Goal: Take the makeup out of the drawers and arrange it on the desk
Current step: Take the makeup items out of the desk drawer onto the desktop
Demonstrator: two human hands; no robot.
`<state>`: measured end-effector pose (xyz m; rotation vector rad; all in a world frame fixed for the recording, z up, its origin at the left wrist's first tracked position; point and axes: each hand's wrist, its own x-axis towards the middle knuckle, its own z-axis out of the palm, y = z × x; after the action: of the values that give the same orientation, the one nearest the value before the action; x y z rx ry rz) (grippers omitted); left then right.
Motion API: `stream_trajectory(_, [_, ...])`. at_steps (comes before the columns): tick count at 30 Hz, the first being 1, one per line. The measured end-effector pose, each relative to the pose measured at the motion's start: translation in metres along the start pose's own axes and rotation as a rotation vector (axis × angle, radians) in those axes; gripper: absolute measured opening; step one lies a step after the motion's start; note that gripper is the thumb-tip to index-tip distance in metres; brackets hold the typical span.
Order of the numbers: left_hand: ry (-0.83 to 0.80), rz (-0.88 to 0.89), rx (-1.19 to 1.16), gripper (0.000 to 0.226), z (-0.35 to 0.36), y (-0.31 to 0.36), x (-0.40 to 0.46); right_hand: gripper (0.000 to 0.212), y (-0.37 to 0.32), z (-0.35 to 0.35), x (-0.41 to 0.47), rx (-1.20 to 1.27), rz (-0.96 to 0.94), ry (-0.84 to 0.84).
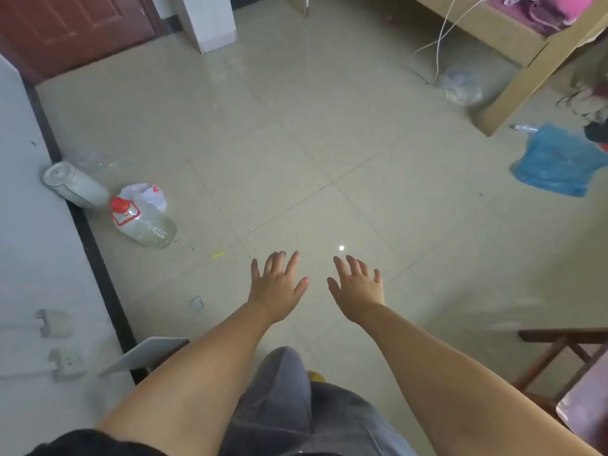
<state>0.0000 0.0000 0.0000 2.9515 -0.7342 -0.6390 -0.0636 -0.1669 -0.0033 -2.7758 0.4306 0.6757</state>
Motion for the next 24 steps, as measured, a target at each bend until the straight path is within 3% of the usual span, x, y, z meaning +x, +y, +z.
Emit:
stream_trajectory(8, [0.032,0.032,-0.014,0.057,-0.05,-0.009,0.111,0.054,0.01,-0.056,0.103,-0.039,0.021,0.024])
stream_trajectory(24, [0.02,0.097,0.045,0.055,-0.227,-0.042,0.425,0.054,0.022,-0.262,0.382,-0.006,0.089,0.138])
